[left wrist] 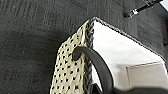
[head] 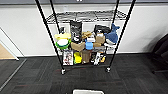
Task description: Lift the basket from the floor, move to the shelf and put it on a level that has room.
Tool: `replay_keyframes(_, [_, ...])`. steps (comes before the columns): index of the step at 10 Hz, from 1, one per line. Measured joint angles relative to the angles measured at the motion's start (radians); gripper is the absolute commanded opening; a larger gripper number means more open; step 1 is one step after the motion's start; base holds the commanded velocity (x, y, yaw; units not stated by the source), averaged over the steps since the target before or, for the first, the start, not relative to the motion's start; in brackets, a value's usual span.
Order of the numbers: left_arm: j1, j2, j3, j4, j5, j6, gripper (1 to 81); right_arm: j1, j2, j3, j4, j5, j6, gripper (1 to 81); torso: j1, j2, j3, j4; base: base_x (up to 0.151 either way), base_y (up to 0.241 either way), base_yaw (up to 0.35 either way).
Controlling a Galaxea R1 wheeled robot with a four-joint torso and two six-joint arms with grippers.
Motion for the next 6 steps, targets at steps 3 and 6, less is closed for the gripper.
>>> replay_keyframes(3, [-0.003,-0.002,0.001,-0.017,0.013,0.000,1.0,0.016,-0.003,0.001,0.009,-0.018,0.000,1.0,-0.060,0.096,0.023,0.000,0.000,0.000,0.000])
replay_keyframes(6, [-0.005,-0.010,0.021,-0.022,0.013,0.000,1.0,0.016,-0.017,0.018,0.014,-0.016,0.000,1.0,-0.127,0.198,0.080,0.000,0.000,0.000,0.000])
